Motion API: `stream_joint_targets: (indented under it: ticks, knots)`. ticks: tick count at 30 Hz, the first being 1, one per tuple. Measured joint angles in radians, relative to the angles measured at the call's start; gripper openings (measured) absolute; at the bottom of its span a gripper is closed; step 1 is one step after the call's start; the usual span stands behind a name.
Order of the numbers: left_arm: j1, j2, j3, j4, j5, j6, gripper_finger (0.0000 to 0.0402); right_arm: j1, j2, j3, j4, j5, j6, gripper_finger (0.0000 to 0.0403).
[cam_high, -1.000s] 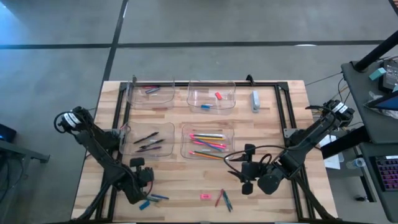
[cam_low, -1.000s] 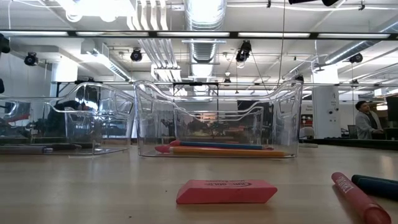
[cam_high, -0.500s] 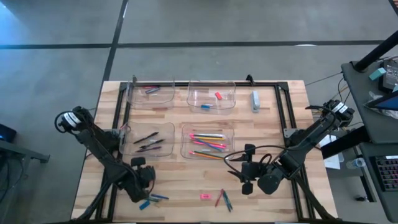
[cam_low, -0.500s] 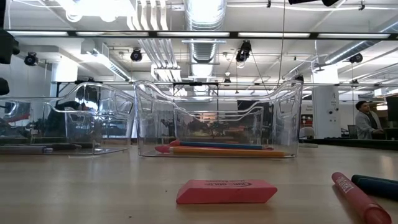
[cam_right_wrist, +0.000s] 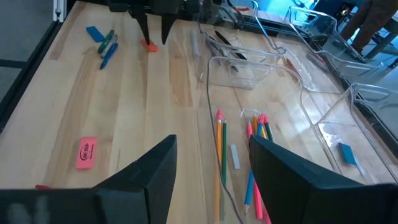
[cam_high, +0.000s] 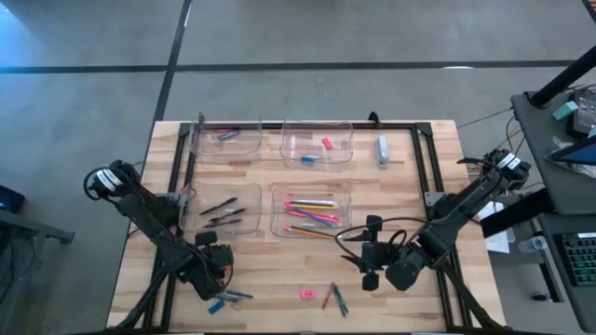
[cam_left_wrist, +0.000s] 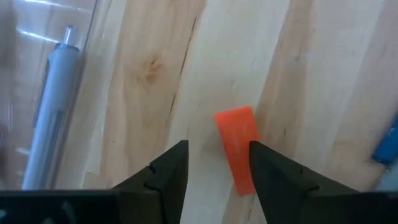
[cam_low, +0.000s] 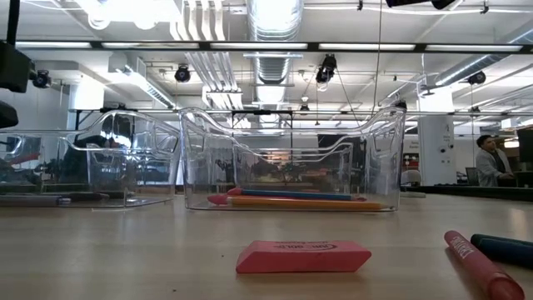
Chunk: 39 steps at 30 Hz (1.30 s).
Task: Sort crayons/erasers/pens/pencils in bins
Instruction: Put the orange eraser into the top right transparent bin
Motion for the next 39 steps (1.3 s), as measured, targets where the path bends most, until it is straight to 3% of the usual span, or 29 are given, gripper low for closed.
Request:
stream_joint_targets:
  ticks: [7,9,20,26,34,39]
  knots:
    - [0.000,0.087,0.002,0.046,0.016,0.002,0.0153,0.000,0.000,-0.011,0.000,0.000,0.011,0.0189]
    - [0.001,0.102,0.012,0.124,0.058,0.003,0.0153,0.000,0.000,-0.012,0.000,0.000,0.016,0.0189]
    - [-0.002,0.110,0.044,0.103,0.065,0.023,0.0149,-0.007,0.001,-0.024,0.008,0.000,0.017,0.0189]
    - [-0.002,0.110,0.034,0.101,0.062,0.023,0.0110,-0.007,0.002,-0.026,0.008,0.000,0.017,0.0189]
    - [0.000,0.105,0.058,0.060,0.062,0.044,0.0019,-0.007,0.002,-0.027,0.013,0.000,0.016,0.0189]
    - [0.000,0.077,0.073,0.037,0.059,0.052,0.0012,-0.007,0.002,-0.027,0.014,0.000,0.016,0.0189]
